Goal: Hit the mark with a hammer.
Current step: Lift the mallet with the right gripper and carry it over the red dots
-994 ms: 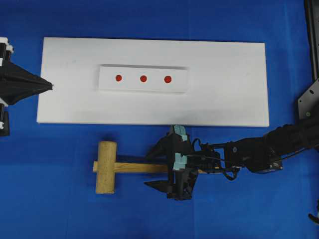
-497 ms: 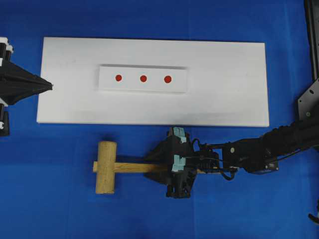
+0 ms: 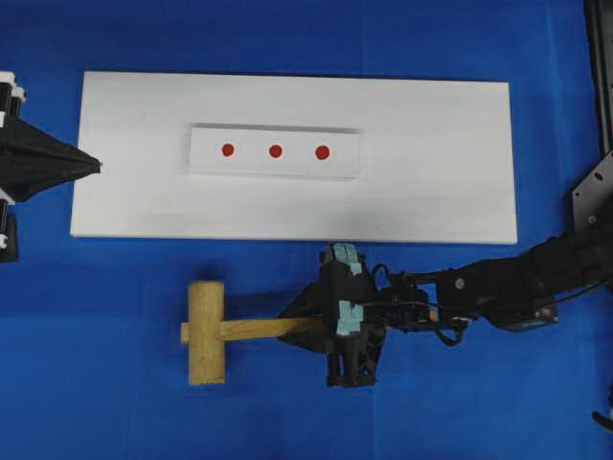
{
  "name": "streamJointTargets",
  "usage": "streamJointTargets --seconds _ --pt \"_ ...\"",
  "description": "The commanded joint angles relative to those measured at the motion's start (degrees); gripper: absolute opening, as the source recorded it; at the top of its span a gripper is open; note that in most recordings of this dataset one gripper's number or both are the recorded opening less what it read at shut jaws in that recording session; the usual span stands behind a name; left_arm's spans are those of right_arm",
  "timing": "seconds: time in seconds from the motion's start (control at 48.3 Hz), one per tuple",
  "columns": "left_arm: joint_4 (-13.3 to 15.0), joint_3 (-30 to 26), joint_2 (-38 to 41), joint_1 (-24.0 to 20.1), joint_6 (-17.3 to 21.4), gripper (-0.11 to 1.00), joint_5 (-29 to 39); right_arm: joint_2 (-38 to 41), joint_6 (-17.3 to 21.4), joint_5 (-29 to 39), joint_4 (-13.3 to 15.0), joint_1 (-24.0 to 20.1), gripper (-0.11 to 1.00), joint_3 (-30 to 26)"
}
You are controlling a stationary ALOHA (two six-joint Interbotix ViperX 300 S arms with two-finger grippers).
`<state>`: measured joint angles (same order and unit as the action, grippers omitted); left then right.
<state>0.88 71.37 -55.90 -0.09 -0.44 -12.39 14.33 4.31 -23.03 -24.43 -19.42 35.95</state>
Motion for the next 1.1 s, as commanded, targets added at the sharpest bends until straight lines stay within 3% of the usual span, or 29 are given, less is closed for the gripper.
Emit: streamJointTargets --seconds 0.0,0.248,0.476,1.077 --pt "0.1 -0.6 0.1 0.0 -0.2 0.0 -0.3 -5.8 -1.5 1.3 0.2 0.0 0.09 -0.7" --pt "0.1 -0.7 -0.4 0.0 -0.3 0.0 -0.3 -13.9 -4.8 6.5 0.2 0.3 0.09 -0.4" --pt "0.1 -0.7 -0.4 0.0 -0.3 0.0 0.1 -15.2 -5.6 7.6 0.2 1.9 0.09 -0.4" --pt "0.2 -0.7 -0.4 0.0 -1.1 0.0 0.5 -17.4 -19.4 12.0 0.4 18.0 0.09 -0.5"
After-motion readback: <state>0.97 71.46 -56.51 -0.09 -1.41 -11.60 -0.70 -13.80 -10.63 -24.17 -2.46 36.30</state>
